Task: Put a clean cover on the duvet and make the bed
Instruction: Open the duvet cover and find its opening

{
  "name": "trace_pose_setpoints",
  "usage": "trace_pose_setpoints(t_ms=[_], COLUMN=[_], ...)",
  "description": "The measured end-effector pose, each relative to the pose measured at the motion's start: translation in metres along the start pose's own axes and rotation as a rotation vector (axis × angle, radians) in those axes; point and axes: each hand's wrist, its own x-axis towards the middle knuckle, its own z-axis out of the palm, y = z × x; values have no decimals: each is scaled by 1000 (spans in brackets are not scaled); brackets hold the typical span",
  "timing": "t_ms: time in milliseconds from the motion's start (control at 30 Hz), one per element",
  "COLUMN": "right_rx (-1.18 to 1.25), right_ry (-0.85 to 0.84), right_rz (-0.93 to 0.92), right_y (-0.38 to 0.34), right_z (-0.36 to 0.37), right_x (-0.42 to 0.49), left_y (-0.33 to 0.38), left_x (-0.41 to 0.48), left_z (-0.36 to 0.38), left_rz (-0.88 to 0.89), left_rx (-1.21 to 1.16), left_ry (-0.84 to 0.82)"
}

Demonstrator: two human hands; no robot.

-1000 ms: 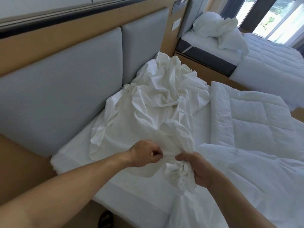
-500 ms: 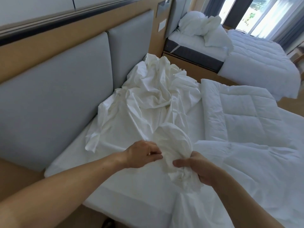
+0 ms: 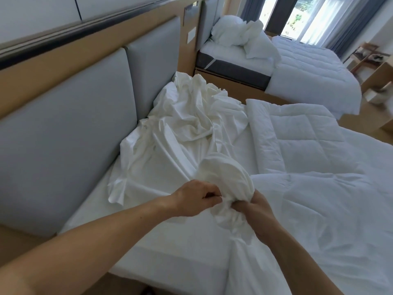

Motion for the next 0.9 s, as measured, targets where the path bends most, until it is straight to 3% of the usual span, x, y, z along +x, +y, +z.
trace_pose_setpoints(t_ms=[133,267,367,500,733,900], right_rx=[117,216,133,10,179,355], right_ry=[43,-30,-53,-142,-390,-435], right_rz=[-43,-28,-20,-34,-50,-11], right_y=[5,1,-5,-3,-6,-4], right_z=[0,-9,-15,-17,-43,-62], right_x=[-4,3,14,26,39,54], left_y=[9,15,21,29,45,53], left_x=[6,9,12,24,45,54], left_z=[-9,-14,-12,-20,-14,-11], left_rz=[-32,-34,-14,-119,-190,-218], left_rx=[29,93,131,3,-11,-42], left_ry=[-46,-69,2,133,15,52])
